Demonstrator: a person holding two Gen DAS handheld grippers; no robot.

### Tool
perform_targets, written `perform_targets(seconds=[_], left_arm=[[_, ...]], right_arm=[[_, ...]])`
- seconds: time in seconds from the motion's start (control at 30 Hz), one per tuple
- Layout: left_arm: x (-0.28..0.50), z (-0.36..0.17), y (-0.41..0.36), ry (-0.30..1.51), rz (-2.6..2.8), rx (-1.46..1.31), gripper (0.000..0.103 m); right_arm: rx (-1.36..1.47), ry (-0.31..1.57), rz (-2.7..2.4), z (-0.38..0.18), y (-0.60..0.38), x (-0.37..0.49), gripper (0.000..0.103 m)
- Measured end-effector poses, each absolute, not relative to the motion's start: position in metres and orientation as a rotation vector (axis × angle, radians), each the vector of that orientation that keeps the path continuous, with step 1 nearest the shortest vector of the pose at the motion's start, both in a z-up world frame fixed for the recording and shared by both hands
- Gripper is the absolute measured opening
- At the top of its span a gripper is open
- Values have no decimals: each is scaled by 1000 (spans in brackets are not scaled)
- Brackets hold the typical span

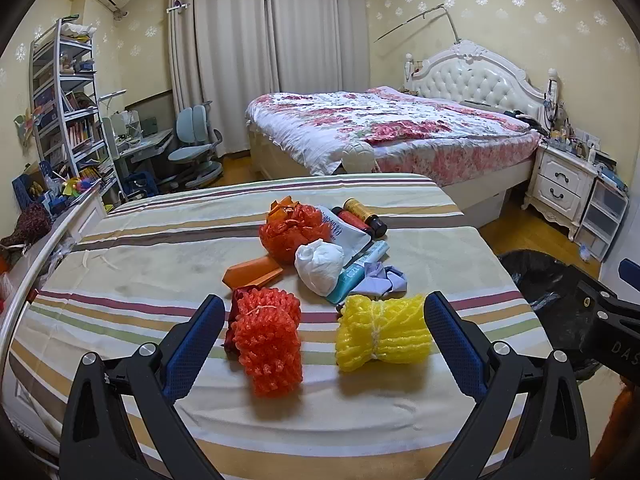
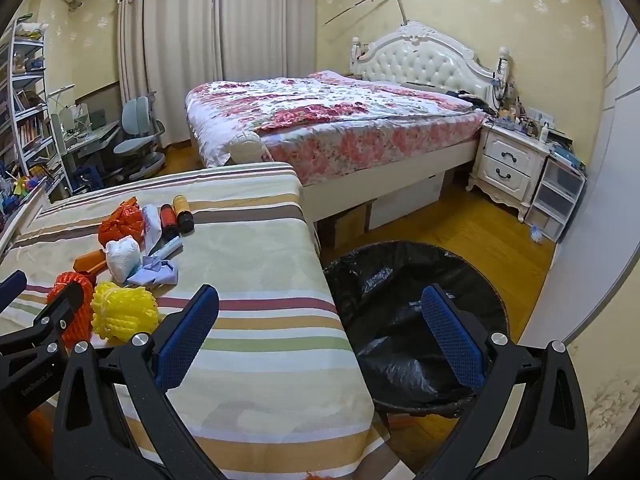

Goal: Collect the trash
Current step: 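Move both tools over the bed toward the orange and yellow mesh nets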

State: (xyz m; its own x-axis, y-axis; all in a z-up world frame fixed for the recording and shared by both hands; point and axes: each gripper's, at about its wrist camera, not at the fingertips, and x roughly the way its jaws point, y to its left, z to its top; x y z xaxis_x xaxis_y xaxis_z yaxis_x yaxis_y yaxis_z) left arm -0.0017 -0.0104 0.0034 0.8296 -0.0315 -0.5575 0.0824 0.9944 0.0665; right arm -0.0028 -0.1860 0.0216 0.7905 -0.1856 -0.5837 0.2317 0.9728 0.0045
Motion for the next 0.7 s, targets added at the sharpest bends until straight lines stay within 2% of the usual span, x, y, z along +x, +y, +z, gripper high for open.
perform_targets(seconds=[0.7], left_arm=[[-1,3,-14,589,-81,92,97]], right_arm=[[86,622,-247,15,-190,-1,99]])
